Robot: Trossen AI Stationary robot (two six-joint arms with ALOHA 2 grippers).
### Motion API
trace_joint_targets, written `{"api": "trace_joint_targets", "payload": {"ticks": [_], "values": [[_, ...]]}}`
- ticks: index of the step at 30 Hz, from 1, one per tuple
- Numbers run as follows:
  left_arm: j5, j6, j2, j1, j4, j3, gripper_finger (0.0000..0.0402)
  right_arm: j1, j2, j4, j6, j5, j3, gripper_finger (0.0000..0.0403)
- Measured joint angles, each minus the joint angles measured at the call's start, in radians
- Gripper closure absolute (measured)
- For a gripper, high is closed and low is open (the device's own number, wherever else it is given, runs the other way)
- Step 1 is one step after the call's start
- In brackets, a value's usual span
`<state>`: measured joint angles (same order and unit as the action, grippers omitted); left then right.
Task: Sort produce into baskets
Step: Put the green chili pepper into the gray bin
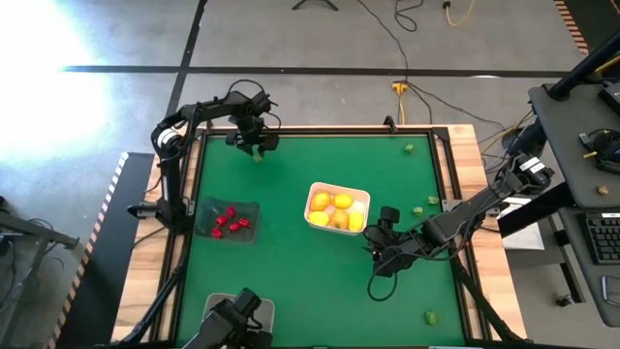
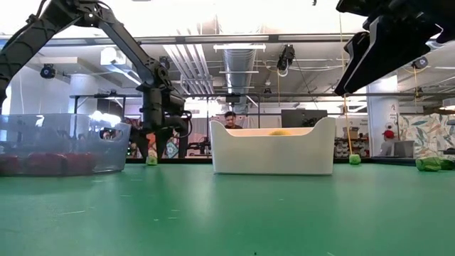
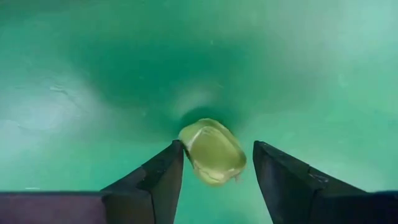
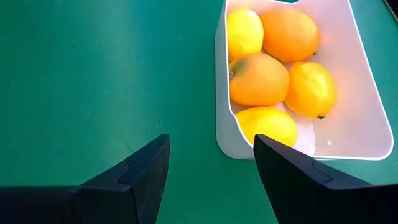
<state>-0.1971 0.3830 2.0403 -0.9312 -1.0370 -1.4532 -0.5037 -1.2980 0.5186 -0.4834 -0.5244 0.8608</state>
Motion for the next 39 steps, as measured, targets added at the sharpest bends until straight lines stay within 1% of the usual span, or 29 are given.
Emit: {"api": "trace_joint_targets", "payload": {"ticks": [4,13,17,20,23,27,34,39], "values": [[-0.008,-0.007,0.0,0.001,-0.003,0.003,0.0243,0.0,0.0,0.0,-0.015,0.0,0.0,0.0177],[-0.007,-0.036,-0.001,0.001,-0.017,0.003,0.0308,0.0,0.0,0.0,-0.022,0.006,0.0,0.0177],[0.005,-0.058,-0.01,0.001,-0.053,-0.005,0.0316,0.0,0.0,0.0,-0.023,0.008,0.0,0.0177],[0.006,-0.067,-0.042,0.001,-0.08,-0.013,0.0317,0.0,0.001,0.0,-0.025,0.008,0.0,0.0177],[0.008,-0.071,-0.1,0.006,-0.095,-0.018,0.0317,0.0,0.001,0.001,-0.023,0.008,0.005,0.0177],[0.009,-0.072,-0.216,0.038,-0.137,-0.016,0.0318,0.0,0.001,0.0,-0.014,0.008,0.016,0.0177],[0.078,-0.042,-0.432,0.182,-0.22,0.023,0.0318,0.011,0.002,-0.017,0.035,-0.006,0.016,0.0177],[0.083,0.033,-0.58,0.296,-0.251,0.063,0.0318,0.013,0.002,-0.041,0.037,-0.01,0.016,0.0177]]}}
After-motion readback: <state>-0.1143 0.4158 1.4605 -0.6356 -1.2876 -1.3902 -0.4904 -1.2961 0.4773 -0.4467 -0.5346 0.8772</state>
